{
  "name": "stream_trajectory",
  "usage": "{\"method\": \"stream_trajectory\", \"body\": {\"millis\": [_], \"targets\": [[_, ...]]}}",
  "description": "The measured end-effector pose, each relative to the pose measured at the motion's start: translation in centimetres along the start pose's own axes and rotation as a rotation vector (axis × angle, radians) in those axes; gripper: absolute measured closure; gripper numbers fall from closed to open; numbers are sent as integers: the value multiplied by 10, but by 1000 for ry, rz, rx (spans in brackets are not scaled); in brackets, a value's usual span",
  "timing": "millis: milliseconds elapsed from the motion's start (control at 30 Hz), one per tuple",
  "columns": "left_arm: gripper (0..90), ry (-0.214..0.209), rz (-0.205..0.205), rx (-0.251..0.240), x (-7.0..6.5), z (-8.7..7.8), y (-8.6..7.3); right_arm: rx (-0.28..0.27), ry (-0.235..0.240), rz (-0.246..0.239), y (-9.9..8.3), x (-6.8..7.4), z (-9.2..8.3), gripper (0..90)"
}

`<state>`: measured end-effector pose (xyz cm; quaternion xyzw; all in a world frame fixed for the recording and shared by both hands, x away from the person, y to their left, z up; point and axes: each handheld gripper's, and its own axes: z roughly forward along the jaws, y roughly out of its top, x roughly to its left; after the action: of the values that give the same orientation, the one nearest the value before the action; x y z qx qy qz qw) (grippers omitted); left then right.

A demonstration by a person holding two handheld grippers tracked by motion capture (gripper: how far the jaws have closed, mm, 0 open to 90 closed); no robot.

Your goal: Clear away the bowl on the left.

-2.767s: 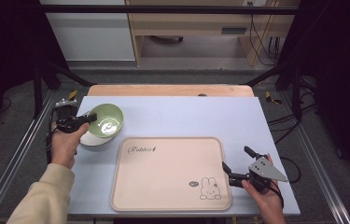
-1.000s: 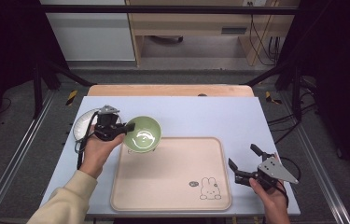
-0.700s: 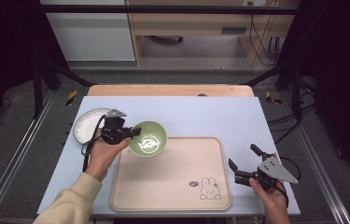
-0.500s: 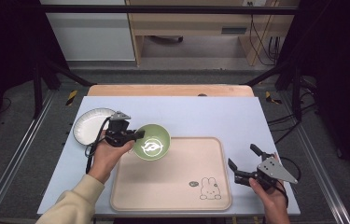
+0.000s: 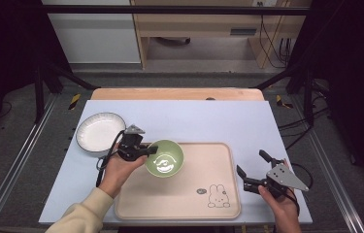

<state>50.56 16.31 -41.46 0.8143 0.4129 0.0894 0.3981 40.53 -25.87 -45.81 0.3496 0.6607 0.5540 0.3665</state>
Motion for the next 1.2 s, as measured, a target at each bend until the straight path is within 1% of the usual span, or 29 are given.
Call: {"method": "stream_trajectory", "body": {"millis": [167,200,267,300,367,467,500,533,633,833,933,1000,1133,1200], "targets": [[834,-21,4,13,-7,3,-2,1,-1,-7,0,0,0,66],[835,-27,11,14,-9,3,-2,1,0,-6,0,0,0,66],[835,-32,6,11,-11,4,-2,1,0,-7,0,0,0,66],[835,-36,14,12,-13,4,-2,3,1,-7,0,0,0,66],[835,-45,13,15,-16,5,-2,1,1,-9,0,0,0,66],[835,-37,37,25,-21,6,-4,4,0,-10,0,1,0,67],[834,-37,37,25,-21,6,-4,5,0,-11,0,1,0,67],[834,-37,45,32,-22,7,-6,5,0,-11,0,1,0,67],[834,-51,25,30,-23,8,-9,3,1,-9,0,1,0,67],[833,-61,30,45,-25,11,-11,1,3,-9,0,1,0,68],[833,-80,29,46,-26,13,-13,8,3,-8,0,2,0,71],[833,-79,33,47,-26,14,-14,7,4,-11,0,1,1,71],[833,-79,41,69,-27,15,-15,6,6,-11,0,2,1,71],[832,-77,37,68,-27,17,-17,6,5,-10,0,2,0,71]]}}
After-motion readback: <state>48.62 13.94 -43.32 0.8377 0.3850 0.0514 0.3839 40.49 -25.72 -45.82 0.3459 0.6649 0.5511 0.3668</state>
